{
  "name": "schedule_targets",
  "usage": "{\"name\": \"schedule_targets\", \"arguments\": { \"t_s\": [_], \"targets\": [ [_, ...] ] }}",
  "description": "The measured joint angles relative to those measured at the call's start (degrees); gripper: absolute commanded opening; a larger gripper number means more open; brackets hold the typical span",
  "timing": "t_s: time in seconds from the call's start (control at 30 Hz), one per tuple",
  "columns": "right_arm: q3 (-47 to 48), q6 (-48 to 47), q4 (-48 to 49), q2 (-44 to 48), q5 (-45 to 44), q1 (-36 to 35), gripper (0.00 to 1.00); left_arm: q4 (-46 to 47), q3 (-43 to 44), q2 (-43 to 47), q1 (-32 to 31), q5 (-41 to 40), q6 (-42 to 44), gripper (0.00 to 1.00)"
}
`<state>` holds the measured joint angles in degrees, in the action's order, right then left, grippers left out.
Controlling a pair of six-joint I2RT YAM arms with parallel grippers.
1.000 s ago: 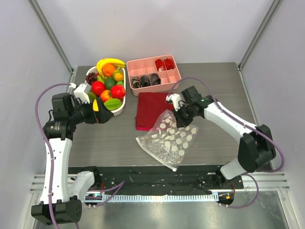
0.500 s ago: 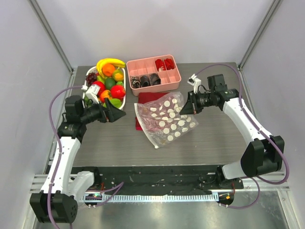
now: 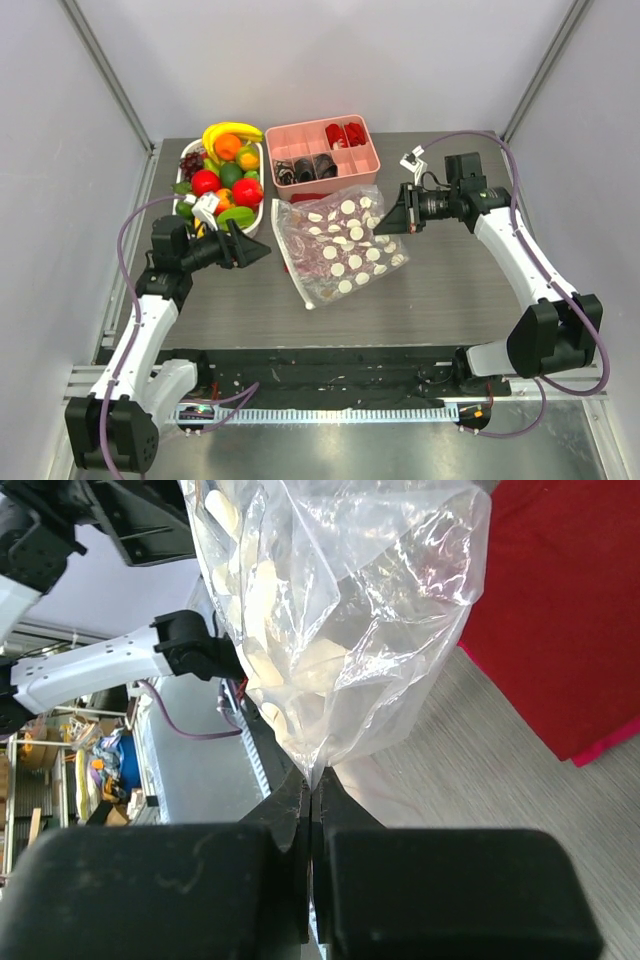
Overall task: Place the food in the zip-top bag and seal the zipper
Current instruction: Pick up the zipper food storage bag at the center of the board.
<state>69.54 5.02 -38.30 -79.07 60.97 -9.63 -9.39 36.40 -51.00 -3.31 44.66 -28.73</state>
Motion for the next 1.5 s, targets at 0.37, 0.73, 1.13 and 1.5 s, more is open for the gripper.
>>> {"name": "schedule_targets", "arguments": {
  "t_s": [0.37,0.73,1.13,1.5],
  "targets": [
    [0.0,4.2,3.6,0.5,3.3,0.0,0.01,6.5,-1.6,0.0,-2.0,1.1,-2.6,0.59],
    [-0.2,5.7,5.2,0.5,5.2,0.0,0.01,8.6,-2.9,1.4,-5.9,1.0,-2.4,0.57],
    [-1.6,5.5,5.5,0.4,3.8,-0.9,0.41,15.8,-2.8,-4.0,-7.6,1.5,-8.1,0.0],
    [10.2,0.8,-0.8,-1.1,-28.7,-1.1,0.87,11.6,8.2,-7.2,-15.3,-4.0,-16.2,0.0]
  ]
}}
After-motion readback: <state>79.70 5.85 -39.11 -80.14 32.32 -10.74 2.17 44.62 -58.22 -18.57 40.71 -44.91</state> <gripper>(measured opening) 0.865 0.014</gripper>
